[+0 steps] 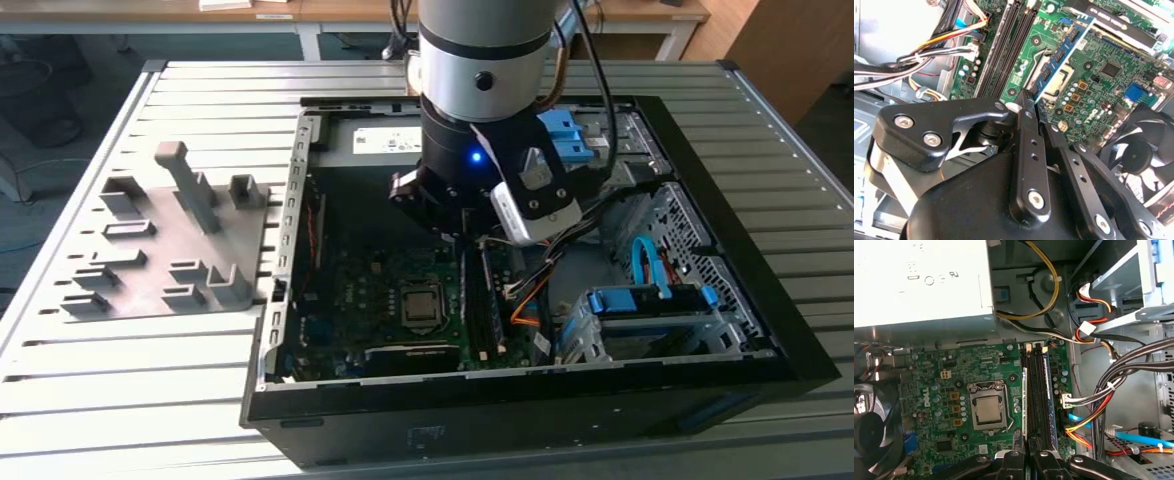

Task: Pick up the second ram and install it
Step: 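Insert the second ram into the second slot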

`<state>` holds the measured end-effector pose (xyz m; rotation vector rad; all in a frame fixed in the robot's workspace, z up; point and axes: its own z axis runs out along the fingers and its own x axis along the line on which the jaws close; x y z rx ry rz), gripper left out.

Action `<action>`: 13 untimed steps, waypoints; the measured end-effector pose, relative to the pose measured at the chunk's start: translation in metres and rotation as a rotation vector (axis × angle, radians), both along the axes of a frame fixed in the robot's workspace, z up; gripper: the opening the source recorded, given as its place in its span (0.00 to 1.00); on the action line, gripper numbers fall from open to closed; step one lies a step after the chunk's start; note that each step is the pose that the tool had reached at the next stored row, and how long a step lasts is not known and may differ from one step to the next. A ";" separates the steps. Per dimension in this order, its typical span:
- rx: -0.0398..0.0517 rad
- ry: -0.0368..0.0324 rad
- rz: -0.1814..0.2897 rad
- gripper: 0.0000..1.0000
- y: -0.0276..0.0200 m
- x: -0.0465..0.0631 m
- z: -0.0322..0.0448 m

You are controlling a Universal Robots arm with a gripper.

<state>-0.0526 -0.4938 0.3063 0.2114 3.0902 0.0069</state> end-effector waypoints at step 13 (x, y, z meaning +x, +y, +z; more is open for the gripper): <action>0.0705 0.0026 0.031 0.14 0.0000 0.000 -0.0054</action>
